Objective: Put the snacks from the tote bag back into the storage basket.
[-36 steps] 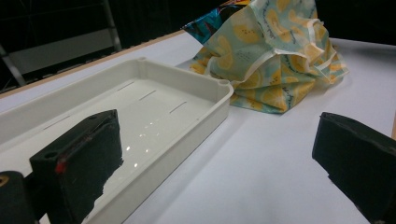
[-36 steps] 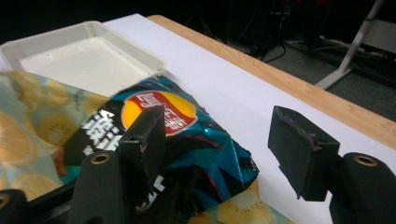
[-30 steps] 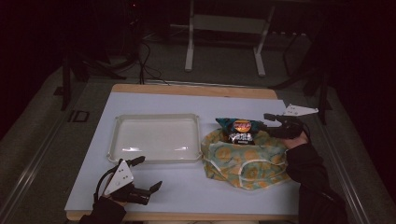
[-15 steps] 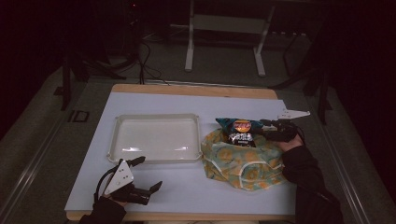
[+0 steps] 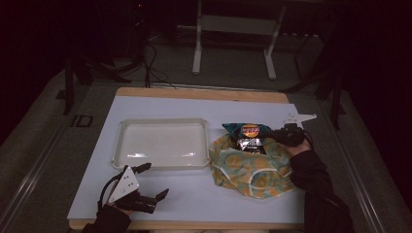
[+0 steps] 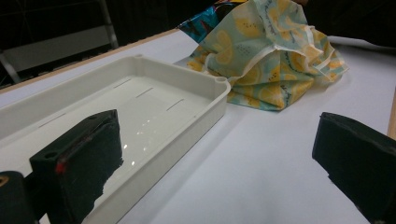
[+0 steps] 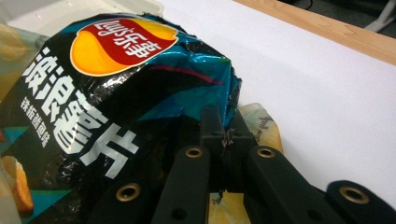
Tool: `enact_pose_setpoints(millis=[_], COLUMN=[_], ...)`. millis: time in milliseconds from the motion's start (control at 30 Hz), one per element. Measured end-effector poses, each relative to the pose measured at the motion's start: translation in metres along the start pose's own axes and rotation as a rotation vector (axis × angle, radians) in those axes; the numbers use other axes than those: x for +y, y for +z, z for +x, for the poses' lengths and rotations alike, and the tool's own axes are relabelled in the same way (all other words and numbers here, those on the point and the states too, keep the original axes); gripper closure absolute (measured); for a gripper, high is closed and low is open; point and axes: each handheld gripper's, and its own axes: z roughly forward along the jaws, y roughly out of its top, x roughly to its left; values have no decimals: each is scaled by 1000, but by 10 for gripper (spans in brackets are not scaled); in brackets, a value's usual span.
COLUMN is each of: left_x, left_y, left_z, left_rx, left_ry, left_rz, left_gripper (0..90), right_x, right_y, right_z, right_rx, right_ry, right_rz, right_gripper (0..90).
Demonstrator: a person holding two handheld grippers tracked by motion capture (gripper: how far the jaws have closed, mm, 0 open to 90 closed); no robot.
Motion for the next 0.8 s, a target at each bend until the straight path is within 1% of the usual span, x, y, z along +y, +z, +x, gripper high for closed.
enact_pose_setpoints(millis=[100,167,267,367,433,500,633,800], left_x=[0,0,0,0,0,0,0,0], left_y=[0,0,0,0,0,0,0,0], left_z=[0,0,0,0,0,0,0,0], left_rx=[0,-1,1,1,3,3,4,5], left_ry=[0,-1,-1,0,0,-3,0,1], left_rz=[-1,0,1,3,2,-1,1,1], left_gripper=[20,20,20,20,20,20,20,20], right_x=[2,4,8,11,13,15,19,25], right_y=[-4,-7,-13,-19,-23,-26,-31,-38], right_z=[3,6,12,16,20,23,29,36], right_rx=[-1,1,15,31,52,64,91,103], right_ry=[-3,-10,-19,-19,-12,-17,-21,-40], right_rz=[-3,-14,-41,-80,-109,-129,-150,-163], right_gripper=[900,900,900,900,900,900,900,900])
